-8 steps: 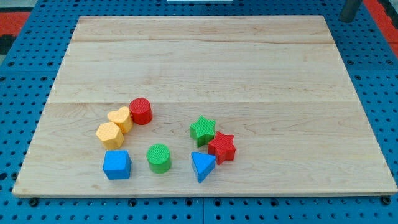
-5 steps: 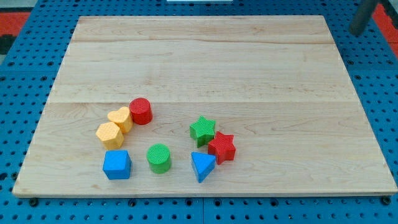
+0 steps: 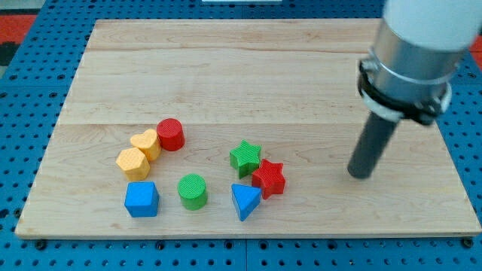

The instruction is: Move the red star towards the bottom center

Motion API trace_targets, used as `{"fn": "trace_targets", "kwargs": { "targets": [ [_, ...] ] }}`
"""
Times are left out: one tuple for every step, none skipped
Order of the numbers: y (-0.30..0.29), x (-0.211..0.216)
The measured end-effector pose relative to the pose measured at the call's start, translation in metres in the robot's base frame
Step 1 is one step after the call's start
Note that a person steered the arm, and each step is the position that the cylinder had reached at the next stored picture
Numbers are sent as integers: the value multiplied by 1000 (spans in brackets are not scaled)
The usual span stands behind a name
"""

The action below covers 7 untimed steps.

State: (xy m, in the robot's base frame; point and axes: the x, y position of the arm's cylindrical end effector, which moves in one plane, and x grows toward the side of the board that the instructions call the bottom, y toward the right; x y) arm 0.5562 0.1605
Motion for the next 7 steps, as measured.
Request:
{"fn": "trace_targets", "kwargs": {
  "targets": [
    [-35,61],
    [-118,60],
    [-142,57],
    [-138,59],
    [-144,61],
    [-150,25],
    [-151,6]
  ]
}}
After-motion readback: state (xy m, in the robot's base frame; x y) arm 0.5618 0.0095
